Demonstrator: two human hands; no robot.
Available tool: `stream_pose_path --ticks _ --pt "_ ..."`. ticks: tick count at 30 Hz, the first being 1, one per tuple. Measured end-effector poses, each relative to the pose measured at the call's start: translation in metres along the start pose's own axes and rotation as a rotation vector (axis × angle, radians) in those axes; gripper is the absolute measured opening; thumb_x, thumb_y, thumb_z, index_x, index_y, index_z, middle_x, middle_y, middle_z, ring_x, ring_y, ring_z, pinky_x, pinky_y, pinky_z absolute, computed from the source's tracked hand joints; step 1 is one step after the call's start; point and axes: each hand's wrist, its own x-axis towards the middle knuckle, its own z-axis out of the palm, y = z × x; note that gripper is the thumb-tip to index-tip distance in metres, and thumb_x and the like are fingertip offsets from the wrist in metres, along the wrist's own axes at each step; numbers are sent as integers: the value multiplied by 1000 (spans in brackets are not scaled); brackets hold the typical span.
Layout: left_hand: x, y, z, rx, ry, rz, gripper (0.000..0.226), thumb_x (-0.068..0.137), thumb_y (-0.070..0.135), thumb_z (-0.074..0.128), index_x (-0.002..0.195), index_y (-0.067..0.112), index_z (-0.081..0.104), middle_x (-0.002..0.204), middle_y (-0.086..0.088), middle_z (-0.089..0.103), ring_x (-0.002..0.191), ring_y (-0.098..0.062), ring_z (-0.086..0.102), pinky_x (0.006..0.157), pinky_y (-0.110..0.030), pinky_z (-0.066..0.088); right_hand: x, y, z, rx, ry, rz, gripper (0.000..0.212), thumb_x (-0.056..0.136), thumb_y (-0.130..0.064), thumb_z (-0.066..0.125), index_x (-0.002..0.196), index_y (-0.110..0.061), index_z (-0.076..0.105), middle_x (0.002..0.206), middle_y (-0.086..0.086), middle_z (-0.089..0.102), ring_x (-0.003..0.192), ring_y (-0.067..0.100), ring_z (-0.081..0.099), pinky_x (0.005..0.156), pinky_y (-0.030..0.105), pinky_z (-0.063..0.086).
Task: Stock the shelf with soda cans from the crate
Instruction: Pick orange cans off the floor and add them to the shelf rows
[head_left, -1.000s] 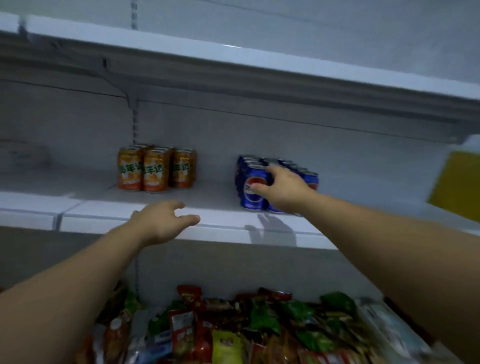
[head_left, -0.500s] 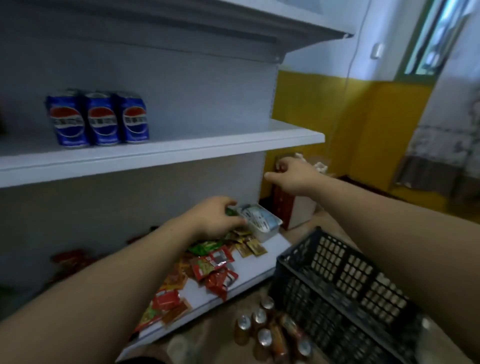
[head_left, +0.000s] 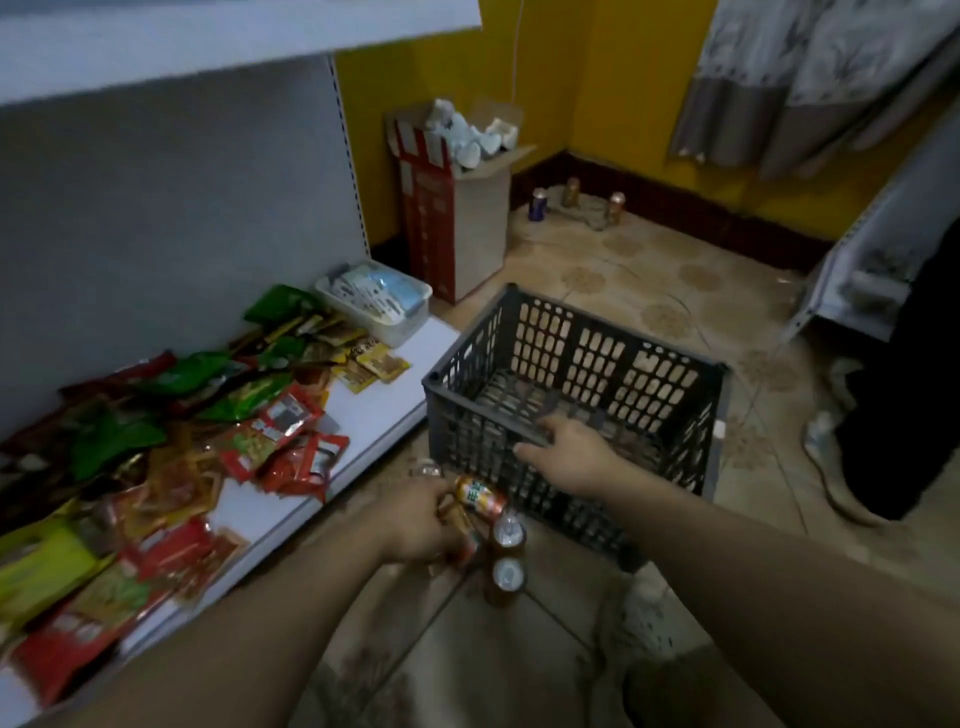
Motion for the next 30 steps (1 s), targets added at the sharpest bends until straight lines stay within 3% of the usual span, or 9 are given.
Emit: stream_pose_path --ticks 3,6,8,10,13,15,21,25,30 --pt "33 -27 31 -30 -83 -17 49 60 44 67 105 26 64 110 2 63 102 -17 59 86 -31 49 25 22 42 -36 -118 46 60 93 -47 56 139 -12 43 137 10 52 119 26 52 94 34 45" --pt "62 -50 61 -67 -139 -44 34 69 33 76 98 21 62 101 1 60 98 -21 57 82 -33 48 53 46 85 -60 -228 88 60 93 -44 58 141 -11 43 142 11 48 126 28 48 101 34 41" --pt "81 -68 85 -82 -183 -62 48 71 37 74 114 22 60 114 2 59 105 -20 57 86 -31 47 69 63 110 -73 -277 97 51 92 -39 61 134 -12 51 132 11 54 120 26 52 97 30 41" --pt "94 -84 106 -92 -195 -86 65 64 48 70 126 38 52 123 7 57 112 -18 55 89 -30 46 81 79 135 -91 -315 91 36 89 -36 64 118 -15 59 114 9 59 102 22 55 89 29 44" --pt "109 -104 136 -91 -238 -73 69 69 41 73 133 35 48 128 9 54 114 -16 52 82 -19 36 98 104 177 -140 -391 69 48 92 -33 61 133 -13 50 132 8 53 117 26 52 93 29 42" --pt "118 -117 151 -146 -279 -87 78 70 35 75 141 30 41 139 5 47 123 -17 47 89 -20 36 106 120 206 -162 -448 109 52 90 -33 61 135 -14 45 133 15 48 116 36 52 94 35 44" --pt "131 -144 172 -220 -346 -168 91 59 51 66 142 30 38 138 2 51 122 -19 49 97 -31 41 115 147 247 -125 -288 187 72 91 -22 59 150 -29 18 126 13 38 97 41 55 74 30 38" --pt "125 -142 163 -251 -327 -202 73 68 40 74 136 28 49 132 1 55 116 -20 52 94 -31 44 109 142 243 -141 -230 155 69 89 -29 61 148 -33 25 120 11 44 97 38 56 75 31 40" --pt "92 -116 118 -198 -178 -77 62 78 24 74 134 23 49 124 11 48 113 -13 47 75 -13 28 79 97 203 -62 -81 83 64 80 -47 68 138 -40 41 127 3 42 109 27 55 83 29 43"
